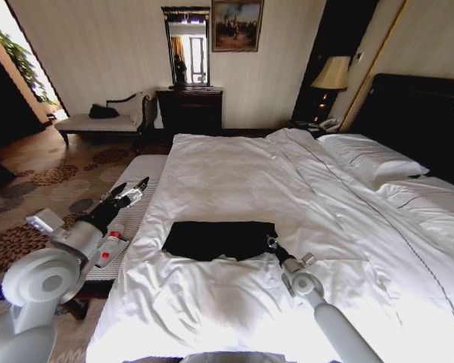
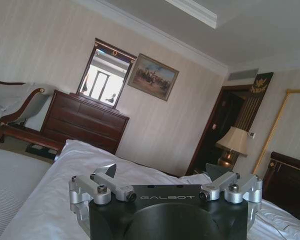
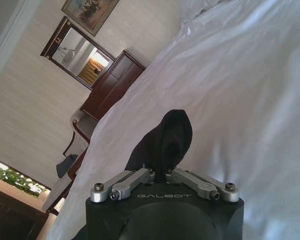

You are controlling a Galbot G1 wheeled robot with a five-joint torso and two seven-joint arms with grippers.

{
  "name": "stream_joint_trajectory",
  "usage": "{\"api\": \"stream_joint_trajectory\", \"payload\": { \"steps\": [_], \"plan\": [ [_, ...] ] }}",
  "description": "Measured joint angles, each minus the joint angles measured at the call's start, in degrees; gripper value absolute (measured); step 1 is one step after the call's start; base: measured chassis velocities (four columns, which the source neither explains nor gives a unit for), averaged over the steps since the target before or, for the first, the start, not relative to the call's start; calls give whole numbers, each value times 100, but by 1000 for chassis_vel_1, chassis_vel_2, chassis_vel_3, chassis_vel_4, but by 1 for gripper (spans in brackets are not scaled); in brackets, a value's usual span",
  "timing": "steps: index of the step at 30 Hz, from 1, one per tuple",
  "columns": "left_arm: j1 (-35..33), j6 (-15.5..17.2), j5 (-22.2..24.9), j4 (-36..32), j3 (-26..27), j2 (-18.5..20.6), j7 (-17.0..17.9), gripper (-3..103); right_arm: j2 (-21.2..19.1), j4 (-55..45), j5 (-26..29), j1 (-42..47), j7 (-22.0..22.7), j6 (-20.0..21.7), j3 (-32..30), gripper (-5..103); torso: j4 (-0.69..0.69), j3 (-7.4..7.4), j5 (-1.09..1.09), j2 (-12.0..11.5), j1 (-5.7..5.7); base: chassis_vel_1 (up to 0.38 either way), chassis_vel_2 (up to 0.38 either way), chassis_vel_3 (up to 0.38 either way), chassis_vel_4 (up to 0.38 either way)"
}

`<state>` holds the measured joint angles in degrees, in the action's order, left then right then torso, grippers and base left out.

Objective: Fold the clothes on the bed.

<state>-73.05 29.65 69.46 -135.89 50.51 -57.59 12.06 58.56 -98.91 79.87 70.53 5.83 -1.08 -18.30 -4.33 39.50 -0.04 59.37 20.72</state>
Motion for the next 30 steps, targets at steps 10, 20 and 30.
{"api": "stream_joint_trajectory", "payload": {
  "steps": [10, 20, 30],
  "plan": [
    [29, 0, -55, 10, 6, -31, -2, 100, -600, -289, 158, 144, 359, 20, -217, 3, 0, 0, 2, 1, -1, 0, 0, 0, 0],
    [63, 0, -30, -14, 83, -26, -5, 100, -1618, 117, 261, 183, 470, 18, -591, 3, -1, 0, 2, 1, 0, 0, 0, 0, 0],
    [80, 7, -28, -4, 84, -25, -6, 100, -1396, -424, -125, -193, 565, 30, -185, 3, 1, 0, 0, 1, 0, 0, 0, 0, 0]
  ]
}}
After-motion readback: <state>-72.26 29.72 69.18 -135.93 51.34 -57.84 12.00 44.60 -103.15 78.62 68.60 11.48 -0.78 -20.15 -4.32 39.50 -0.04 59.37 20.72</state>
